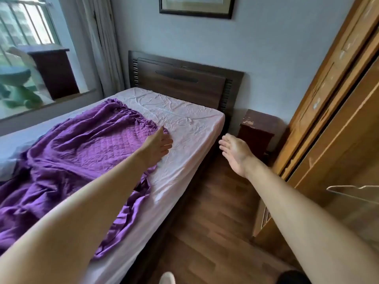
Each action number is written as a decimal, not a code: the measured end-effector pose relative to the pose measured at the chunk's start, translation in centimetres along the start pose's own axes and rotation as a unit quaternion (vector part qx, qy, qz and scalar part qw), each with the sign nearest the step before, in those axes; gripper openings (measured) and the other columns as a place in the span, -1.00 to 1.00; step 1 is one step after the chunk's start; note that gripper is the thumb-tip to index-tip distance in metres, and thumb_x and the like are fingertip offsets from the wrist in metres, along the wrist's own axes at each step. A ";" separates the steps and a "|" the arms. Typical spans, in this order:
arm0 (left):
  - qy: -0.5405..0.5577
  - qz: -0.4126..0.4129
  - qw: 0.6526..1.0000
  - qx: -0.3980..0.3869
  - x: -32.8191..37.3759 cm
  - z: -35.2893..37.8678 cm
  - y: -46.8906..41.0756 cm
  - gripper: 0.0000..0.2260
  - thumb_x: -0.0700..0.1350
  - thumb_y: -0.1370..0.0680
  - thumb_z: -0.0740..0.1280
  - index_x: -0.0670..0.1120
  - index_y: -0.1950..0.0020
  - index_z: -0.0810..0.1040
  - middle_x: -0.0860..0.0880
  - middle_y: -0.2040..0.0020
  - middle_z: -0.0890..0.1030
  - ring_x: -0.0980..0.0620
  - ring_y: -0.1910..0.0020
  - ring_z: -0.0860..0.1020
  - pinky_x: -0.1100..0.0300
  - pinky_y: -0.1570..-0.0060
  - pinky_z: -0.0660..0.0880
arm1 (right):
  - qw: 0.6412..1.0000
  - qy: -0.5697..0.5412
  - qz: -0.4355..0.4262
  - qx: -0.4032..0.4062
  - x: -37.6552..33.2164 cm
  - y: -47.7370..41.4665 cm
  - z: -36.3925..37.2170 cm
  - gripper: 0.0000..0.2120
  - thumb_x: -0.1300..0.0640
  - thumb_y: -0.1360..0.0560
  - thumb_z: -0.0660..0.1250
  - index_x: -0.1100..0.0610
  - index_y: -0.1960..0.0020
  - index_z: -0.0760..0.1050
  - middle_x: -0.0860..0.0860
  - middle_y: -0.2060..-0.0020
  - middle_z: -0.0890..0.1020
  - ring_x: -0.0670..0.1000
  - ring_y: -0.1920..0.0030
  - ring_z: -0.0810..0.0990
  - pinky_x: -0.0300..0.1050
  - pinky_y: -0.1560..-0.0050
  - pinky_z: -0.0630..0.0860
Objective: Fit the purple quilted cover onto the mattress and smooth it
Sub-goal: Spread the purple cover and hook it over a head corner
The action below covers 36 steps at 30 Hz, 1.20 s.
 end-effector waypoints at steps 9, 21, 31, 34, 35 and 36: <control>0.042 -0.057 0.998 0.002 -1.5 -3.0 -13.7 -0.45 0.14 -0.64 -0.04 -0.24 -0.44 0.25 -0.16 -0.35 0.42 -0.10 -0.32 0.40 0.08 -0.27 0.30 | 0.998 0.018 0.060 -0.003 2.8 -15.7 2.7 -0.50 0.06 -0.63 0.06 0.29 -0.48 0.13 0.17 -0.48 0.19 0.10 -0.48 0.17 0.02 -0.50 0.07; 0.033 -0.136 0.990 0.024 -4.3 -4.3 -28.6 -0.49 0.11 -0.64 0.00 -0.23 -0.41 0.30 -0.17 -0.34 0.44 -0.12 -0.31 0.41 0.06 -0.33 0.29 | 0.989 -0.004 0.146 -0.002 7.2 -31.0 3.8 -0.49 0.05 -0.63 0.07 0.24 -0.50 0.09 0.16 -0.47 0.24 0.07 -0.47 0.21 0.01 -0.49 0.09; 0.017 -0.145 0.979 0.142 -6.4 -2.8 -43.4 -0.59 0.07 -0.63 0.08 -0.20 -0.30 0.43 -0.14 -0.27 0.49 -0.03 -0.05 0.49 0.11 -0.23 0.31 | 0.981 -0.014 0.192 -0.040 10.3 -45.9 -1.7 -0.56 0.11 -0.63 0.06 0.27 -0.46 0.18 0.16 -0.47 0.21 0.09 -0.48 0.19 0.02 -0.49 0.09; 0.022 -0.157 0.974 0.164 -7.2 -1.7 -47.1 -0.66 0.05 -0.64 0.07 -0.16 -0.20 0.46 -0.11 -0.22 0.50 -0.02 -0.09 0.46 0.13 -0.15 0.32 | 0.979 -0.004 0.200 -0.043 10.9 -50.6 -3.8 -0.54 0.12 -0.63 0.06 0.34 -0.45 0.16 0.21 -0.47 0.19 0.15 -0.48 0.17 0.05 -0.49 0.09; 0.022 -0.166 0.971 0.169 -7.6 -1.4 -48.6 -0.67 0.05 -0.64 0.06 -0.13 -0.19 0.46 -0.10 -0.24 0.50 -0.04 -0.15 0.45 0.12 -0.18 0.32 | 0.978 0.003 0.204 -0.047 11.2 -52.5 -4.4 -0.52 0.14 -0.63 0.06 0.39 -0.44 0.11 0.27 -0.46 0.16 0.20 -0.47 0.14 0.07 -0.49 0.08; 0.019 -0.173 0.970 0.173 -8.1 -1.3 -49.8 -0.67 0.05 -0.64 0.06 -0.12 -0.22 0.45 -0.10 -0.25 0.49 -0.05 -0.22 0.44 0.11 -0.22 0.31 | 0.977 0.008 0.207 -0.050 11.4 -54.1 -4.8 -0.50 0.15 -0.62 0.05 0.43 -0.43 0.03 0.32 -0.43 0.12 0.26 -0.45 0.10 0.08 -0.49 0.08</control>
Point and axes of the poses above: each hand's wrist, its own y-axis away from the middle knuckle, its own z-axis out of the palm, x = y × z, the point moved 6 cm from there along -y, towards the middle knuckle
